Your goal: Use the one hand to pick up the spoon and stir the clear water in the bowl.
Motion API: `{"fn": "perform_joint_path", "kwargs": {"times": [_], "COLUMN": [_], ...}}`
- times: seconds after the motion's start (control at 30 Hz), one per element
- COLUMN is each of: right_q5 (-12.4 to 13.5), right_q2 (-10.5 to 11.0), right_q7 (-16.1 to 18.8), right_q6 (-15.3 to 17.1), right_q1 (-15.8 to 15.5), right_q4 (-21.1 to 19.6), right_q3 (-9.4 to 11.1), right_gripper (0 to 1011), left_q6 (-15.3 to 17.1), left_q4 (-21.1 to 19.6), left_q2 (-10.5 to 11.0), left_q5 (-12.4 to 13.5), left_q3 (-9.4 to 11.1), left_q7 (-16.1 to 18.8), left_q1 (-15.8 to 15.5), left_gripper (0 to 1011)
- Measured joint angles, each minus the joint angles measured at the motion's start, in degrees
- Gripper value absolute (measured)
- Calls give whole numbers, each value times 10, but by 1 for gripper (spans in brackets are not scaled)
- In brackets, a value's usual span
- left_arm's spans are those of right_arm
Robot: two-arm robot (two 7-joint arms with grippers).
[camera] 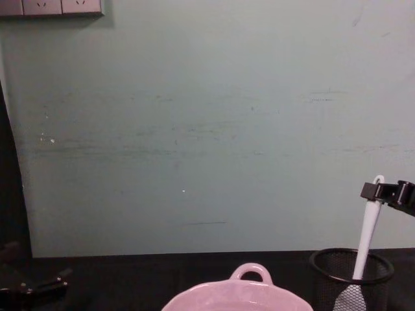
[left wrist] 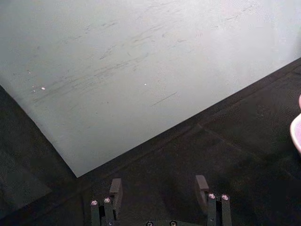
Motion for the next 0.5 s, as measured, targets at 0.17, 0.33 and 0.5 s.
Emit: {"fn": "perform_joint_path", "kwargs": {"times": [0.17, 0.33, 0.5], "right_q5": [0, 0, -1], "right_q2": [0, 0, 0], "right_q7": [0, 0, 0], "right_q6": [0, 0, 0], "right_q1": [0, 0, 0], "right_q4": [0, -1, -1], "right_q3": [0, 0, 0], "right_gripper": [147, 295, 425], "left_q6": [0, 0, 0], "left_q4": [0, 0, 0], "left_q2": [0, 0, 0], "left_q5": [0, 0, 0], "left_q3": [0, 0, 0], "left_q7": [0, 0, 0], "left_q1": [0, 0, 0], "left_gripper": [1011, 1011, 1011]}}
